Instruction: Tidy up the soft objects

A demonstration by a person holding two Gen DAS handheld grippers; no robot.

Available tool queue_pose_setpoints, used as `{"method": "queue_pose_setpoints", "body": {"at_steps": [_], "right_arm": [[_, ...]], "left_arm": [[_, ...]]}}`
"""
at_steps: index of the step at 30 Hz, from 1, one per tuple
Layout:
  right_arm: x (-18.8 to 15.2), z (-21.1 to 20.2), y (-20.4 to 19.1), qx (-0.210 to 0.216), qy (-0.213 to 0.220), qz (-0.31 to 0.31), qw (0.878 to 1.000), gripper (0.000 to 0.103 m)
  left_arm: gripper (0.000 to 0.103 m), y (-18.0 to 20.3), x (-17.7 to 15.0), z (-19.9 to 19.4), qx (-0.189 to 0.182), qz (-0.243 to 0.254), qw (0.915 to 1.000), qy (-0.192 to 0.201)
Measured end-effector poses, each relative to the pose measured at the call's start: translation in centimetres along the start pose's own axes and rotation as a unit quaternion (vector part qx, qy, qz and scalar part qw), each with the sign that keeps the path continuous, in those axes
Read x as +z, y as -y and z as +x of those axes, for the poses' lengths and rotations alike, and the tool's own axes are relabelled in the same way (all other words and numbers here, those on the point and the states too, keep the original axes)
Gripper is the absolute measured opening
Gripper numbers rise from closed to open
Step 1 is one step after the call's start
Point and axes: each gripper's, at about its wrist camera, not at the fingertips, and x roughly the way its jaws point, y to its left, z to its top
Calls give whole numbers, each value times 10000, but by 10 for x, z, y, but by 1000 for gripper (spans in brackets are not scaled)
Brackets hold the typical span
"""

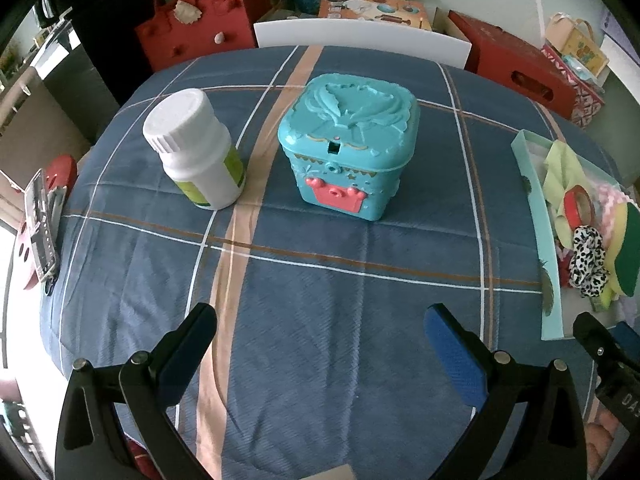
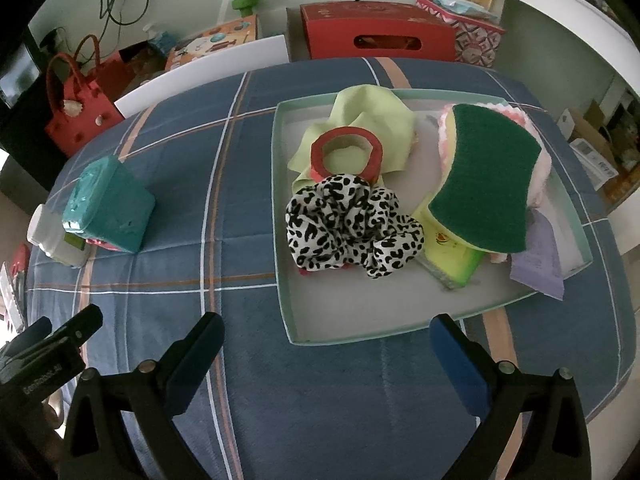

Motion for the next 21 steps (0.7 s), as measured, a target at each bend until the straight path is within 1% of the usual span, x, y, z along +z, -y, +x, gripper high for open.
{"method": "queue_pose_setpoints", "body": {"at_steps": [12,21], "right_arm": [[-1,4,2,-140,-10,36,9999,103],[-1,5,2,-158,-20,26,9999,103]], "left_arm": [[103,-1,0,2,12,5,10000,-62],[103,1,-1,3,-7,85,9999,-115]]}}
